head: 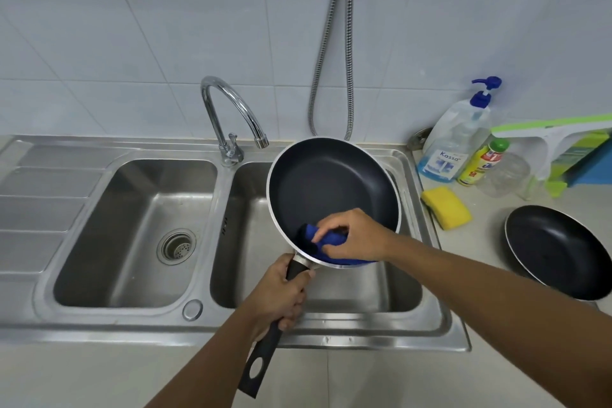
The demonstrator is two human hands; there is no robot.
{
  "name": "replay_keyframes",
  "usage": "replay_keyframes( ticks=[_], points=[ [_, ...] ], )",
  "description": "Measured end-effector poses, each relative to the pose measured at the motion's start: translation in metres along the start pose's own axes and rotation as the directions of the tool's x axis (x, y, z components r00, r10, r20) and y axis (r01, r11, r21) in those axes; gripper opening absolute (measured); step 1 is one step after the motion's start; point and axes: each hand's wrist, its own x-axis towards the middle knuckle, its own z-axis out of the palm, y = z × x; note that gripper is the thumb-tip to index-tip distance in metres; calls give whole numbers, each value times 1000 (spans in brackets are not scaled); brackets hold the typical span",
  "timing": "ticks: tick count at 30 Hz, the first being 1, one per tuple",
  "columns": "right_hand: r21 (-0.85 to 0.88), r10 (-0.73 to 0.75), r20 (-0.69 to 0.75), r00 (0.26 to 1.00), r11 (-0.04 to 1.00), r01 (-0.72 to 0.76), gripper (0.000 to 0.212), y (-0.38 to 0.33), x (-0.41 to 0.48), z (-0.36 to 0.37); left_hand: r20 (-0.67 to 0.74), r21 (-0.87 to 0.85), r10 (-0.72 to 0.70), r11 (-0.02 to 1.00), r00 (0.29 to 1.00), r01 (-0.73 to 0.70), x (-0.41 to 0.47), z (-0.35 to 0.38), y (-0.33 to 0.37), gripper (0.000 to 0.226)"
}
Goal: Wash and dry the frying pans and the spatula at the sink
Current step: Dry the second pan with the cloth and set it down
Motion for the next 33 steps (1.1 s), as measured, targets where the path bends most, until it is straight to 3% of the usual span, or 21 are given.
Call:
replay_keyframes(
  ticks=[2,4,5,7,10,13,15,17,20,23,26,28,30,33],
  points=[
    [-311,-5,75,997,950,28,22,23,-10,-22,-20,-12,-2,1000,1000,2,0,-2,-4,14],
    [-599,7,4,1000,801,-4,25,50,-19,-40,-32,-16,-6,1000,999,6,0,-5,-5,15],
    [-647,30,-56,998,760,-59,28,61,-21,-44,-28,-21,-7,1000,1000,6,1,-6,-4,15],
    [-580,110,-116,987,799,-157,27,67,-21,-44,-21,-10,-4,1000,1000,3,3,-7,0,14],
    [-257,156,-129,979,948,-185,21,41,-23,-19,-21,13,8,1000,1000,-8,7,-1,6,13],
    [17,70,-200,977,998,-68,24,7,-25,19,-9,35,21,999,1000,-21,8,6,9,13],
    [104,39,-258,965,994,-13,25,-5,-22,33,0,46,25,999,1000,-25,8,10,10,13],
    [75,5,-265,964,997,15,25,-6,-18,31,-4,31,25,999,1000,-25,9,13,10,15],
    [-116,-20,-169,985,993,0,24,18,-18,10,-6,-14,14,1000,1000,-14,10,11,7,15],
    [-341,105,-101,989,930,-134,22,50,-20,-24,10,-20,6,1000,1000,-6,5,0,7,15],
    [-527,213,-211,954,797,-295,25,71,-9,-52,50,34,16,999,999,-18,-2,-5,8,17],
    [-491,239,-357,903,775,-398,26,72,12,-61,77,112,27,993,997,-36,-3,-3,6,24],
    [-323,243,-516,821,833,-449,24,62,36,-63,109,186,32,981,994,-52,-2,2,3,37],
    [-102,216,-603,768,934,-343,22,28,68,-53,92,214,39,975,995,-58,2,10,3,39]
  ],
)
